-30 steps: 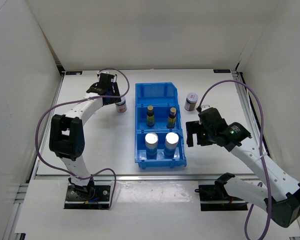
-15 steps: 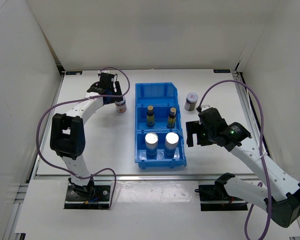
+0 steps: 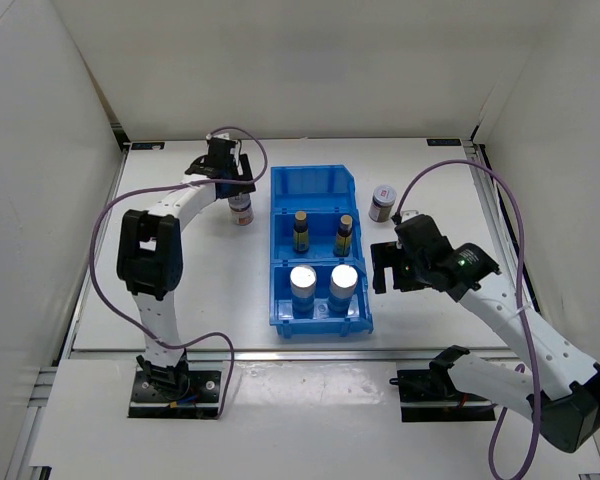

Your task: Organize the condiment bottles

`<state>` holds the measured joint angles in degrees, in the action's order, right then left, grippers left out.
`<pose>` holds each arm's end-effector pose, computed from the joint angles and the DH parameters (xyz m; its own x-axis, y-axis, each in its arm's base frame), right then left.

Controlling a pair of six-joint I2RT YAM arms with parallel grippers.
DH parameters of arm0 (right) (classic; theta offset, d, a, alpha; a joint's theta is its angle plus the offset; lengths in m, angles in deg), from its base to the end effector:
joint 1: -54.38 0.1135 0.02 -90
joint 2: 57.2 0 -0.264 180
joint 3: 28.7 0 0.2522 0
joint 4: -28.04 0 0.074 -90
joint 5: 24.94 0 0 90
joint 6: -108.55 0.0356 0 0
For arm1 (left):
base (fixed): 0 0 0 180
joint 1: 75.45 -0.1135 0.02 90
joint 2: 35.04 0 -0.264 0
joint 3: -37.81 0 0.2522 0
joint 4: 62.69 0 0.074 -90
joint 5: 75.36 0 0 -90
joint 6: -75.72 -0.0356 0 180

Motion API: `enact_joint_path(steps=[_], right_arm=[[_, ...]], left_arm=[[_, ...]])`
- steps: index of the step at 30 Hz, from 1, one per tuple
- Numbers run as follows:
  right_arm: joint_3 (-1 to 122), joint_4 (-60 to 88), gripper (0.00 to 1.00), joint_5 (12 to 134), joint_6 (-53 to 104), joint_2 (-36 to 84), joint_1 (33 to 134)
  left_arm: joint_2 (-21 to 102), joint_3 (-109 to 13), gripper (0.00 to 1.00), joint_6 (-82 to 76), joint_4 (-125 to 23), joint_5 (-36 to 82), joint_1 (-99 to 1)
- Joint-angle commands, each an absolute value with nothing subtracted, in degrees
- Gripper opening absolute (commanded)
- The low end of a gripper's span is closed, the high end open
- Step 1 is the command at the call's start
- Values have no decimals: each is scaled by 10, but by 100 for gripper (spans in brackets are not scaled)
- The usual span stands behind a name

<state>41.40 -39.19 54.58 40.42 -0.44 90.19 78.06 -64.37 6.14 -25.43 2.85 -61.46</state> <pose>0.1538 0.1029 0.3044 -0.7899 -0.1183 -0.6017 -0.2092 0.9743 0.0832 0.4324 -0.1002 0.2274 -0.7141 -0.1741 -0.6780 -0.1544 0.9839 -0.0899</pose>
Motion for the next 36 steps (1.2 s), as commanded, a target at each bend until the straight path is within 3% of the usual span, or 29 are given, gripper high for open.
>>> enact_joint_path(steps=[1,5,12,16,20,25,32,36], right_arm=[[418,-380,99,543,400,-2,904],[418,-380,99,543,400,4,904],[418,-380,99,543,400,4,904],[418,-380,99,543,400,4,904],[418,-380,99,543,400,4,904],[418,-380,99,543,400,-2,904],[418,-380,99,543,400,-2,904],[418,-380,99,543,400,-7,904]], left_arm=[[794,-660,99,71,-251,50,-612],[805,-660,99,76,-251,50,-612],[799,-649,86,76,-251,48,-601],[776,-649,65,65,-251,41,-601],[754,-660,50,65,-234,41,-595],[741,-671,41,58,-215,35,-595],[719,-764,17,53,-147,24,-595],[719,-860,14,53,-110,38,-583]])
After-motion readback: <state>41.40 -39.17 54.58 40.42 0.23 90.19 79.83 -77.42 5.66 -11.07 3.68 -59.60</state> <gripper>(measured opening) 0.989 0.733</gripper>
